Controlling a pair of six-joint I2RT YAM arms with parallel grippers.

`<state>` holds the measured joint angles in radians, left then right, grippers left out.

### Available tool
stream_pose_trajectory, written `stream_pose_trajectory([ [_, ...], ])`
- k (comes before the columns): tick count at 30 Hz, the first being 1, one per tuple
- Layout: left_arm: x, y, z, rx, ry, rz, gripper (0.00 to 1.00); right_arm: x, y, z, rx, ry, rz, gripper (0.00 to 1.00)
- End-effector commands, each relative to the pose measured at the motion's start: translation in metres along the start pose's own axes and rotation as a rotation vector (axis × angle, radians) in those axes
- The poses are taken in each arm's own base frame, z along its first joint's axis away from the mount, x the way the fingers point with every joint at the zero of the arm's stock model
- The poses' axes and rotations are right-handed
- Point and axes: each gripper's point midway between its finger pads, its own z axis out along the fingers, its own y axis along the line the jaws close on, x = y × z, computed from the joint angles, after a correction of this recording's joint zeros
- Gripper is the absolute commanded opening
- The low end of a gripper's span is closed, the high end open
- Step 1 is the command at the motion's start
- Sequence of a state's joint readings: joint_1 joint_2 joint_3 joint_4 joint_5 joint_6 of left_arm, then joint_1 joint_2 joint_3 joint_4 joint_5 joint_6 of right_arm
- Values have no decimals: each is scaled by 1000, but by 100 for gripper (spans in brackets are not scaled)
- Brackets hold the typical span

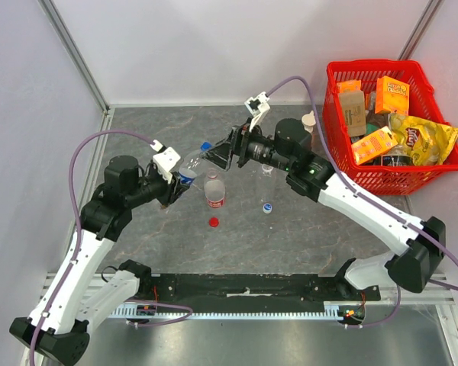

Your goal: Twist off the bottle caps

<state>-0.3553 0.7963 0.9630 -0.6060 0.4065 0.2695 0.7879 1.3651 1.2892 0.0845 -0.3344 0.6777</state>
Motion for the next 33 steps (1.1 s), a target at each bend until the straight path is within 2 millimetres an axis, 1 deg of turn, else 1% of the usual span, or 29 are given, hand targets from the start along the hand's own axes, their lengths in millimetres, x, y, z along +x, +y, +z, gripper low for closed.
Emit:
stream_pose_trajectory([
  [1,-12,9,-5,-56,-16,12,32,-9,-3,11,24,-2,7,83],
  [2,-12,8,-5,-56,-15,13,32,-7,-6,14,32,5,15,82],
  [5,-11,8,-4,-57,-11,19,32,-1,-12,23,33,24,29,72],
  [6,-10,7,-4,-55,-8,24,32,1,-12,25,29,31,27,60],
  [7,-10,7,-4,-54,-8,27,32,3,-14,26,31,31,26,55],
  [11,-8,4,-2,-42,-1,38,32,1,-19,27,46,9,36,54],
  [13,-6,3,0,-40,10,42,32,-1,-18,27,37,-1,45,54],
  [16,-2,2,3,-44,31,52,32,-2,-20,25,19,-15,67,54],
  [19,0,0,5,-46,47,60,32,-3,-17,21,-13,-26,93,54],
  [23,5,2,6,-60,69,71,32,-4,-20,17,-31,-36,115,51],
  [24,5,2,6,-63,71,73,32,-3,-20,16,-37,-36,122,43],
  [25,6,2,7,-65,75,72,32,-3,-19,15,-44,-37,130,38],
  [26,6,2,7,-67,76,71,32,-3,-19,15,-51,-34,136,35],
  [29,6,3,6,-72,78,73,33,1,-17,15,-64,-20,141,29],
  [33,5,4,6,-80,77,71,33,1,-15,14,-73,-16,145,13],
])
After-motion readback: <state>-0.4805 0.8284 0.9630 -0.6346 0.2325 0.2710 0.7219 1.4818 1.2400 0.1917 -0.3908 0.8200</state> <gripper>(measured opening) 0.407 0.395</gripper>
